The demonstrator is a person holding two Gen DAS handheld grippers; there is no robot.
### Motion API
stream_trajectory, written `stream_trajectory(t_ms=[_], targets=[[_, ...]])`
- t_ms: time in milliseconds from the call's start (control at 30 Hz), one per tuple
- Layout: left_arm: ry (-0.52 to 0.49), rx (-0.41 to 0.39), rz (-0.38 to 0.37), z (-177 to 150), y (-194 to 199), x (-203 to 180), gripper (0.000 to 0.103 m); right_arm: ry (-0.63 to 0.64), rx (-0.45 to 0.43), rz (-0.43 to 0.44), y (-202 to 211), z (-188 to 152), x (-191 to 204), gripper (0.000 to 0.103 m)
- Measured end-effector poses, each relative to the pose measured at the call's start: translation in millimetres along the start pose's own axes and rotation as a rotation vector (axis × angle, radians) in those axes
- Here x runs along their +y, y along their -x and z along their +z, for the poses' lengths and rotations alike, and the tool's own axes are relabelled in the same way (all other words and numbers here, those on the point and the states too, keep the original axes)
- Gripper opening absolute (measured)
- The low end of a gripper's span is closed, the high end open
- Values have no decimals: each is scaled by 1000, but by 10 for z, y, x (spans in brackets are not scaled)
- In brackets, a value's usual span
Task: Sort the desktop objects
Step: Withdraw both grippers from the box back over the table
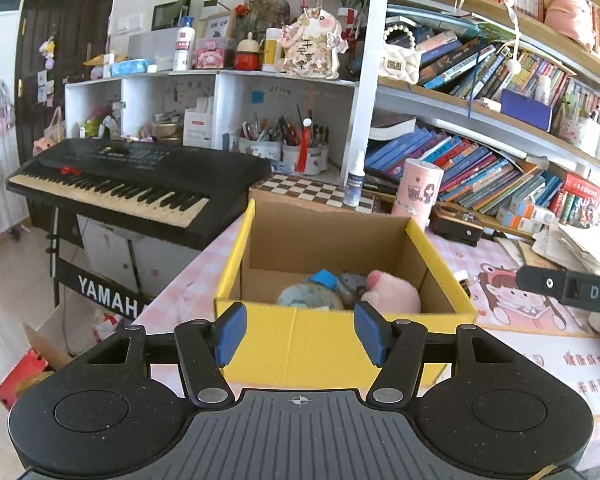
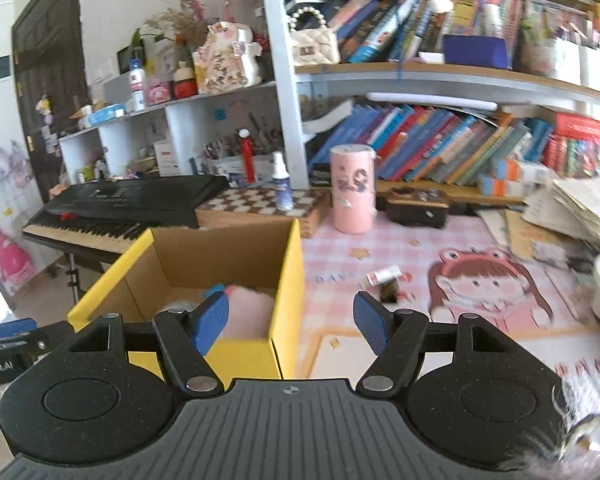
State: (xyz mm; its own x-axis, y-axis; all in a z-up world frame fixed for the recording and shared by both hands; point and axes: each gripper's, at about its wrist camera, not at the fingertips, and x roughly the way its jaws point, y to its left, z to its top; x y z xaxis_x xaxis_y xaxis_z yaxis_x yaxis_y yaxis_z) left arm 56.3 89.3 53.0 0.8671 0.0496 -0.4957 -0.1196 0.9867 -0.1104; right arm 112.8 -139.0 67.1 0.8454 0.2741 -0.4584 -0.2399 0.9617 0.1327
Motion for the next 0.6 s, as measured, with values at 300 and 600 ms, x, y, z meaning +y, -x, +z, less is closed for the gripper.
stream_trajectory(t_ms=[300,600], targets=[[-20,8,-12,-210,257,78,61,2,40,-47,353,-416,194,67],[-39,36,-37,-409,429,110,61,33,72,-50,582,-742,436,68]])
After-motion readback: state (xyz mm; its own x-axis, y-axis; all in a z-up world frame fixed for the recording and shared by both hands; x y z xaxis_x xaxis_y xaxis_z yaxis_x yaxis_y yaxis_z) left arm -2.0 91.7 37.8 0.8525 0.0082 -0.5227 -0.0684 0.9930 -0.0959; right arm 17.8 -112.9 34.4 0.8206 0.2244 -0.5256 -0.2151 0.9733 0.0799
